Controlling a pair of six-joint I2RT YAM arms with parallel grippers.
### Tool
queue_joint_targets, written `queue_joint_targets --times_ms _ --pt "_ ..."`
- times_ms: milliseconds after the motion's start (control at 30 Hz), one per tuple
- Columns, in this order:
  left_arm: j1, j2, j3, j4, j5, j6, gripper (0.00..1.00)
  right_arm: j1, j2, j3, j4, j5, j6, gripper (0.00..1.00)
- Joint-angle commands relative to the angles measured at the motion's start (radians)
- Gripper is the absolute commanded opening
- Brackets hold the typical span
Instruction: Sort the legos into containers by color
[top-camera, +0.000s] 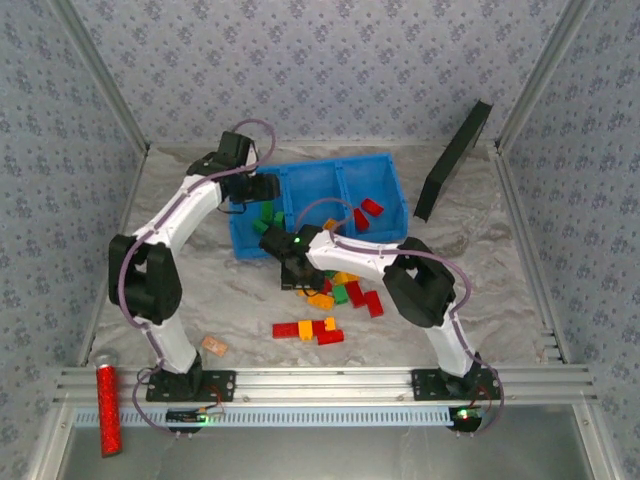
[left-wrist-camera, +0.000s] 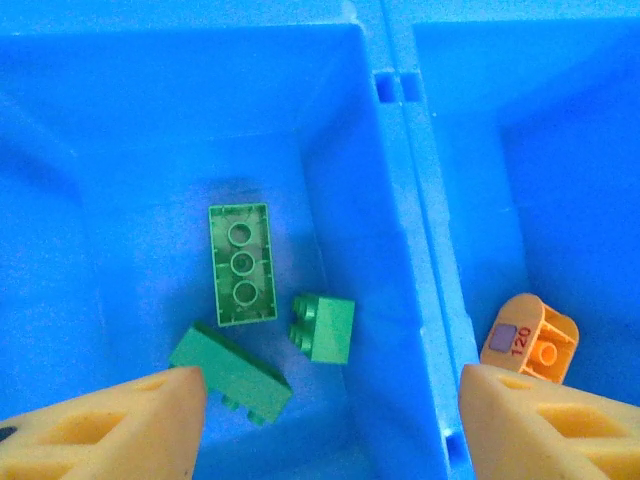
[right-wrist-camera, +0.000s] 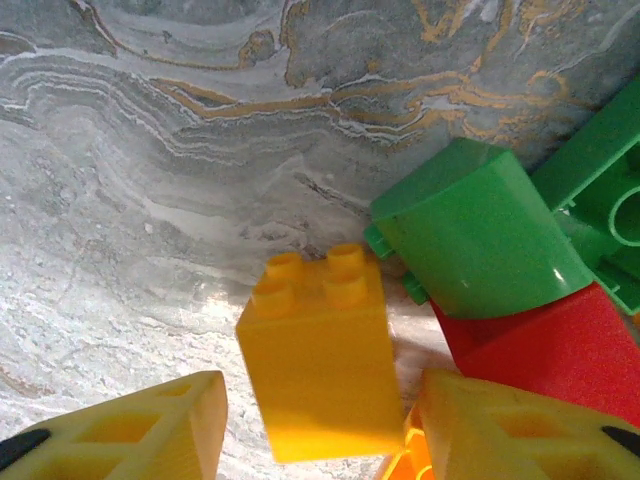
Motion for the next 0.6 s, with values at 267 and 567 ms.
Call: queue_joint_targets --times_ms 267,567 --pt "-0.003 -0.126 -0.095 -0.069 0.052 0.036 0.69 -0.021 0.102 0.022 -0.054 0.036 -0.074 0.38" --pt "-0.006 -0.351 -0.205 -0.186 0.081 0.045 0.69 -0.023 -0.046 0.030 -0.059 0.036 -0.218 0.27"
